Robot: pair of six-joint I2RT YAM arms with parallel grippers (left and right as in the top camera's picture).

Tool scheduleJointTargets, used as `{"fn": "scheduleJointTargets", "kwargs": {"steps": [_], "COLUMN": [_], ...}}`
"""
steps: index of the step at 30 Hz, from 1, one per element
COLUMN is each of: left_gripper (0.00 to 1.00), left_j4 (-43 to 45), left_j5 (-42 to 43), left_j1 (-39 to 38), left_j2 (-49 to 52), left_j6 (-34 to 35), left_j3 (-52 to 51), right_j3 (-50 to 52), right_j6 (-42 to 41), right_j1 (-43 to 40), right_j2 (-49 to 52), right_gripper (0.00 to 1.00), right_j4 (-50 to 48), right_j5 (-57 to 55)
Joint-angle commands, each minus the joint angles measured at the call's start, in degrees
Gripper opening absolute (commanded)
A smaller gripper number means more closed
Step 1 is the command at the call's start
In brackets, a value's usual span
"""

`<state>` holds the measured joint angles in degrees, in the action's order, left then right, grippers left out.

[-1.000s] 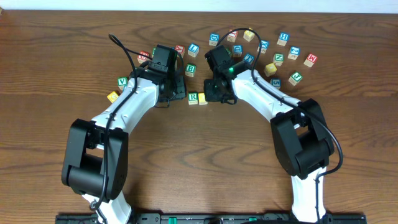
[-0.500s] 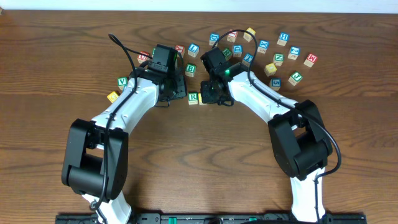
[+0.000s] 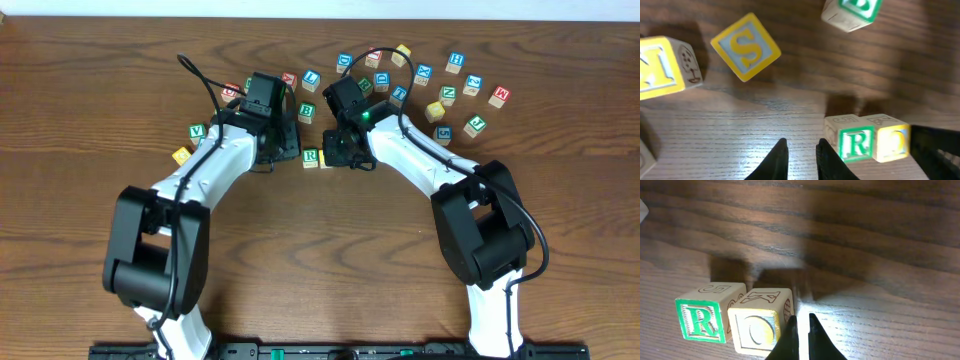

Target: Spell out ROBOT

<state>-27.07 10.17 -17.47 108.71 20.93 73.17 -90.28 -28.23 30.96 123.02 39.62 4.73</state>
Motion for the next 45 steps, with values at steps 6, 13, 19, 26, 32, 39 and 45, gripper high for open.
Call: {"fn": "scheduleJointTargets", "kwargs": {"steps": [6, 13, 19, 26, 32, 39, 45], "left_gripper": [0.19, 0.19, 0.19, 0.19, 0.19, 0.19, 0.19], "left_j4": [-0.2, -0.2, -0.2, -0.2, -0.3, -0.2, -0.3], "left_j5": [-0.2, -0.2, -0.2, -0.2, -0.2, -0.2, -0.2], "left_j1": [0.0, 0.0, 0.0, 0.0, 0.0, -0.1, -1.7], "left_j2": [1.7, 1.7, 1.7, 1.7, 1.7, 1.7, 1.7], "left_j6": [-0.3, -0.3, -0.3, -0.3, -0.3, -0.3, -0.3], "left_j3": [-0.6, -0.6, -0.6, -0.6, -0.6, -0.6, -0.6], "right_j3": [0.2, 0.2, 0.2, 0.2, 0.2, 0.2, 0.2], "right_j6": [-1.8, -1.8, -1.8, -1.8, -1.8, -1.8, -1.7], "right_j1": [0.6, 1.7, 2.4, 2.4, 2.4, 2.4, 2.4], "right_j2": [-1.1, -1.1, -1.1, -1.1, -1.1, -1.1, -1.1], "right_gripper": [0.03, 0.04, 0.05, 0.05, 0.06, 0.07, 0.09], "right_j4": [2.8, 3.6, 3.8, 3.1, 1.0, 0.3, -1.6], "right_j5": [0.2, 0.5, 1.7, 1.6, 1.1, 0.3, -0.3]}}
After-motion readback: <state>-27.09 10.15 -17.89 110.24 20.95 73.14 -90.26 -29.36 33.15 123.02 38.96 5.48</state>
